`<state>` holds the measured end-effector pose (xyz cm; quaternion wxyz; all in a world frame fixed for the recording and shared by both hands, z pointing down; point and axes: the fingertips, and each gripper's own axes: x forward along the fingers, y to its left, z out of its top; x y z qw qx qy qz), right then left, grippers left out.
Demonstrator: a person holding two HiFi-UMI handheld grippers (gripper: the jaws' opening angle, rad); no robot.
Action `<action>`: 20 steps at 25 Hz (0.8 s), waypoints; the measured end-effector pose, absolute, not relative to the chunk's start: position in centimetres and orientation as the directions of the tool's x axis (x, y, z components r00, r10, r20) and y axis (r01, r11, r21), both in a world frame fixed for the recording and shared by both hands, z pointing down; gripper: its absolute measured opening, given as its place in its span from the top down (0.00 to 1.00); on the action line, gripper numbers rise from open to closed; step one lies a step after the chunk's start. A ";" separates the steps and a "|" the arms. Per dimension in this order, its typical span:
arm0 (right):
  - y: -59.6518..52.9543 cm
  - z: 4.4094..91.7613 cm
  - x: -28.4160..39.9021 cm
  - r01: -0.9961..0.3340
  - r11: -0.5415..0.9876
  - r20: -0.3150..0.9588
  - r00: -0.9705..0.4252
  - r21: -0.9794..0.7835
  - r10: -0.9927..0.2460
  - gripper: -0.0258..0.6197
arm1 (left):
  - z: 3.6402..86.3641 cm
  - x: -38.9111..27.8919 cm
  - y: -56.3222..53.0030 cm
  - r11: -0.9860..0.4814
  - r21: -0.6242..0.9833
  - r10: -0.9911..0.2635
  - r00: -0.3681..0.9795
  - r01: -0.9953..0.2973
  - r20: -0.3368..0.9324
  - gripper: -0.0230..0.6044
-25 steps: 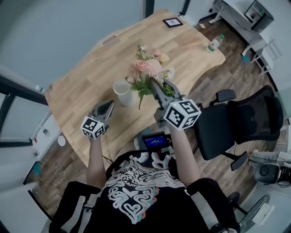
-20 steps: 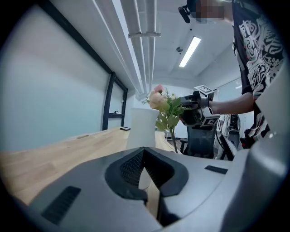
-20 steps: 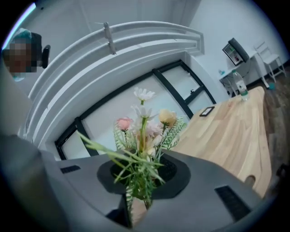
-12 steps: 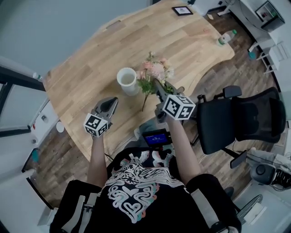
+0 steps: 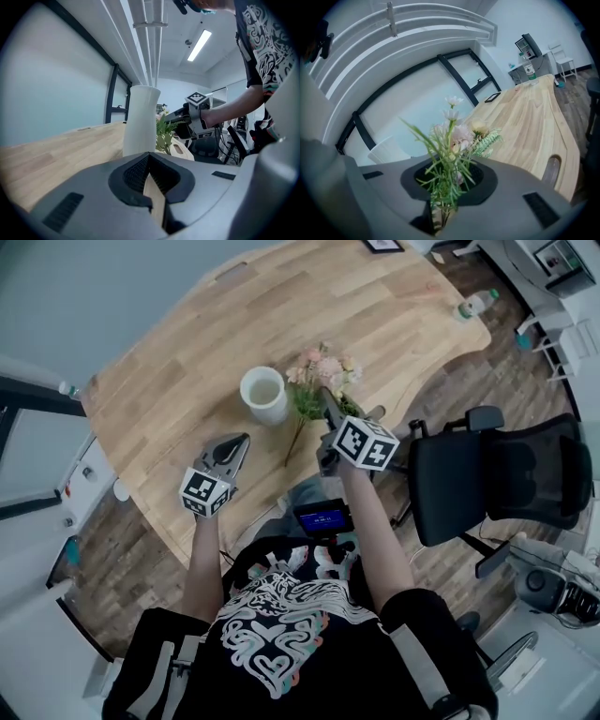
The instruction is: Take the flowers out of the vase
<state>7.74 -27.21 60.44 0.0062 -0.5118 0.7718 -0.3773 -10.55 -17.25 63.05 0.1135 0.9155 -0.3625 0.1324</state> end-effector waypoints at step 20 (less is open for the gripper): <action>-26.1 65.5 7.0 -0.840 0.122 0.511 -0.431 -0.529 -0.744 0.83 | 64.3 -9.9 -17.3 -0.716 0.158 -0.606 0.718 -0.680 0.343 0.96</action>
